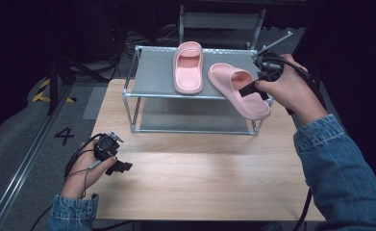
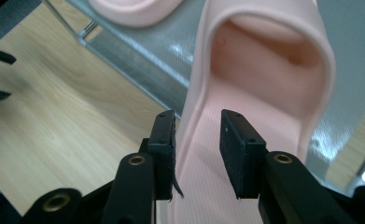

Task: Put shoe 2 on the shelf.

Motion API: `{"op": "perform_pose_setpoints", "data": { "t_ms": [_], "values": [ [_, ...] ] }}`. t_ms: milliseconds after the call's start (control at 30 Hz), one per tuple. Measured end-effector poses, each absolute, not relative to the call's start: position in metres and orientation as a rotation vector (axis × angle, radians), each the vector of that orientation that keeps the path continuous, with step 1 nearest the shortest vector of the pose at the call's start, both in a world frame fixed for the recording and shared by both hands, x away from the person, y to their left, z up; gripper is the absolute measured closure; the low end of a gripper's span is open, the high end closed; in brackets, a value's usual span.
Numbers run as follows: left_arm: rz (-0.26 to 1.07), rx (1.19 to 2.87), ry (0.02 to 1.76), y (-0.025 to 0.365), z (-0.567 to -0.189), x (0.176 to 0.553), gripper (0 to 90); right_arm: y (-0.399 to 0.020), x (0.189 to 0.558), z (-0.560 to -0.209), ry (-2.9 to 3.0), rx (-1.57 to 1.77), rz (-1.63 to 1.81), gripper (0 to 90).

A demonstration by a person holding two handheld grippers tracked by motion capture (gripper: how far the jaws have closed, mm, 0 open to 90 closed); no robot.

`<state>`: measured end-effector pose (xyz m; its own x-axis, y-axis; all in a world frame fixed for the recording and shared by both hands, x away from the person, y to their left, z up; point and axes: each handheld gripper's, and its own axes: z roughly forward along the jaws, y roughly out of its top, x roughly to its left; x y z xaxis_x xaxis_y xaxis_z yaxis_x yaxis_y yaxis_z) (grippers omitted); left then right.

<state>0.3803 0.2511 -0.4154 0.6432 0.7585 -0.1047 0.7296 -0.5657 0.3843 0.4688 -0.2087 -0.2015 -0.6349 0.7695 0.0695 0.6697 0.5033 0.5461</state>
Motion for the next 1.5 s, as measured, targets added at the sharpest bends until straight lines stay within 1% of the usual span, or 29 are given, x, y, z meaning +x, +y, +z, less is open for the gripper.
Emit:
{"op": "perform_pose_setpoints", "data": {
  "t_ms": [167,533,733,800,1000,1233,1500],
  "values": [
    [0.098,2.476,1.178,0.250,-0.416,0.380,18.2,-0.225,0.449,-0.201,2.591,1.245,0.788,70.3],
    [0.096,2.480,1.170,0.248,-0.414,0.380,18.3,-0.249,0.420,-0.205,2.618,1.256,0.748,73.8],
    [0.091,2.479,1.183,0.248,-0.415,0.380,18.5,-0.262,0.410,-0.219,2.662,1.288,0.656,87.5],
    [0.091,2.480,1.179,0.247,-0.415,0.380,18.7,-0.265,0.410,-0.226,2.672,1.295,0.607,90.0],
    [0.087,2.487,1.169,0.246,-0.416,0.380,18.4,-0.264,0.413,-0.241,2.694,1.280,0.546,90.0],
    [0.090,2.490,1.169,0.247,-0.417,0.379,18.5,-0.258,0.424,-0.250,2.692,1.288,0.569,90.0],
    [0.096,2.488,1.176,0.250,-0.418,0.379,18.5,-0.251,0.433,-0.248,2.693,1.266,0.613,90.0]
  ]
}}
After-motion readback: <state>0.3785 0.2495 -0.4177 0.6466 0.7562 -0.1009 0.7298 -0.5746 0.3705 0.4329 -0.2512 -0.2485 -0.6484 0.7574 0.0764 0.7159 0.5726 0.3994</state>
